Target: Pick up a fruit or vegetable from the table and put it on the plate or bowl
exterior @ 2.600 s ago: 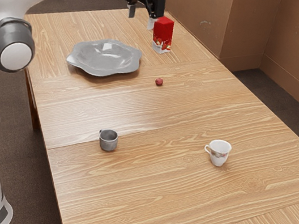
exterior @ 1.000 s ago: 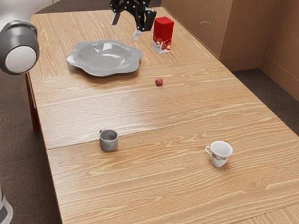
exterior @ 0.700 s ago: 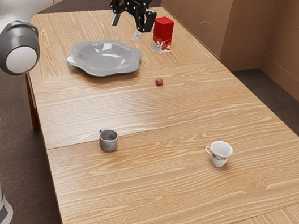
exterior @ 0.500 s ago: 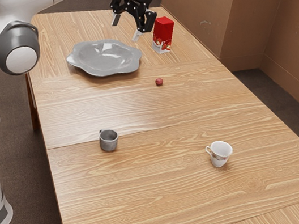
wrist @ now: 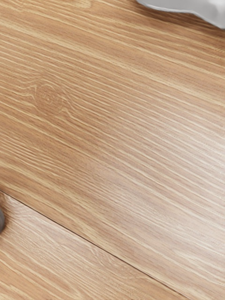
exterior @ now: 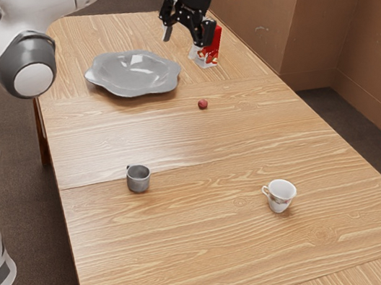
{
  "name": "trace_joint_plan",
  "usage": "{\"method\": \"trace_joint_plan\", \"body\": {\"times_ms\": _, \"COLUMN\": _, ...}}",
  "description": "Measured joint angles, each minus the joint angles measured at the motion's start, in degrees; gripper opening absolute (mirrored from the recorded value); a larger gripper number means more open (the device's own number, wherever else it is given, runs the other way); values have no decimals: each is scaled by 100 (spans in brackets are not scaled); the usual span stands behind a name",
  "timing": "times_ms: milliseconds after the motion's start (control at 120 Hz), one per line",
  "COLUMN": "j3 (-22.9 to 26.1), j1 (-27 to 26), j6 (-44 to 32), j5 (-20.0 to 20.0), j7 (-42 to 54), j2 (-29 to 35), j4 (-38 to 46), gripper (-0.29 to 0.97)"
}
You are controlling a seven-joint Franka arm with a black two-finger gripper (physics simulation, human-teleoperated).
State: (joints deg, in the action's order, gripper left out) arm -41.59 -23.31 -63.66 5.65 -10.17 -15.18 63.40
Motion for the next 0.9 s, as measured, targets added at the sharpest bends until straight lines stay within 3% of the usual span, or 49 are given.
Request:
{"method": "trace_joint_plan", "body": {"times_ms": 100, "j3": 242, "j1": 377, "j6": -911, "j5": 286, "j7": 93, "j2": -15, "j4": 945, "gripper": 66}}
{"method": "trace_joint_plan", "body": {"times_ms": 233, "j3": 383, "j1": 483, "j6": -1857, "j5": 592, "j7": 212, "j2": -238, "j4": 1333, "gripper": 66}}
{"method": "trace_joint_plan", "body": {"times_ms": 317, "j3": 569, "j1": 485, "j6": -2346, "j5": 404, "j7": 241, "j2": -260, "j4": 1679, "gripper": 66}}
{"method": "trace_joint_plan", "body": {"times_ms": 425, "j3": 631, "j1": 669, "j6": -2849, "j5": 388, "j7": 427, "j2": -549, "j4": 1449, "gripper": 66}}
{"method": "trace_joint_plan", "body": {"times_ms": 900, "j3": 694, "j1": 734, "j6": -3592, "j5": 639, "j7": 1228, "j2": -821, "j4": 1415, "gripper": 66}}
